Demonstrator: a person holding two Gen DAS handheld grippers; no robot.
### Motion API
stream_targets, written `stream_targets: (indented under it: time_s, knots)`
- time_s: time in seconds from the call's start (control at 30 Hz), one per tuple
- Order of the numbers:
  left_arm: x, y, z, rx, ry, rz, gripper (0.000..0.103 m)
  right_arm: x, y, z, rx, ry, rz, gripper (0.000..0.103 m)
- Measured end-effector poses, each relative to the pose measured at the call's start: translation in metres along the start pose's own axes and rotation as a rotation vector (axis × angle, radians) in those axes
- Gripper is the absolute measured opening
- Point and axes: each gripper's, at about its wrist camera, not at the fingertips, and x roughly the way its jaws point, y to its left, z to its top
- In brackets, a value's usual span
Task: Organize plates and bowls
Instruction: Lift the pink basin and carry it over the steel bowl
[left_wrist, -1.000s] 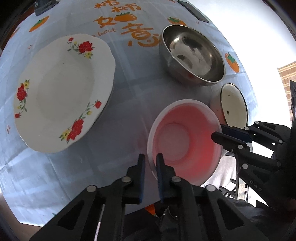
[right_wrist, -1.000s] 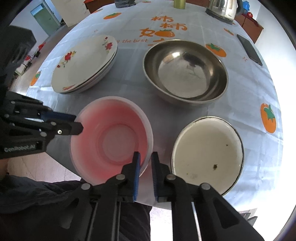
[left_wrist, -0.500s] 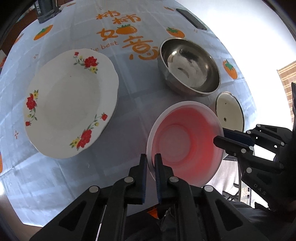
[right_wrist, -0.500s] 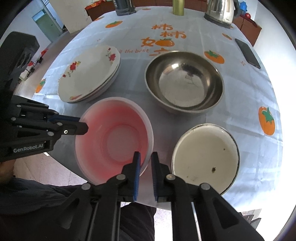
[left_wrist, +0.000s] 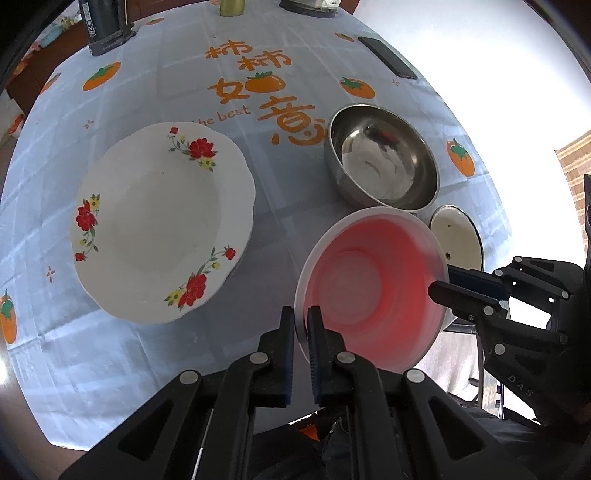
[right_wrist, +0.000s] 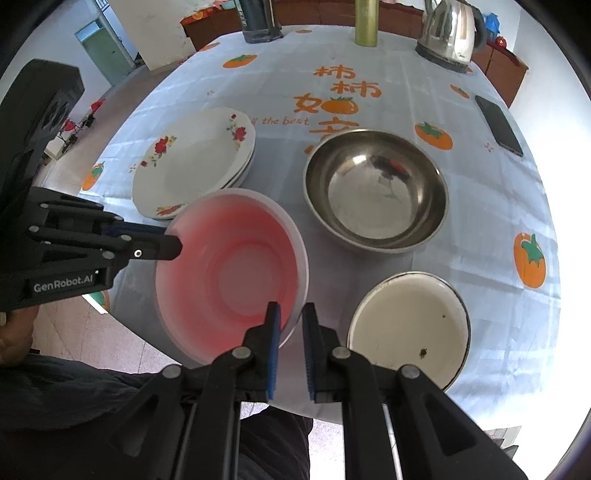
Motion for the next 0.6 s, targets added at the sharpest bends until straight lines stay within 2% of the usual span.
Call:
stream_targets:
  time_s: [0.6]
  knots:
    - [-0.015, -0.002, 0.005, 0.0, -0.033, 0.008, 0.008, -0.012, -0.001, 0.008, 0.0, -0.042, 0.008, 0.012]
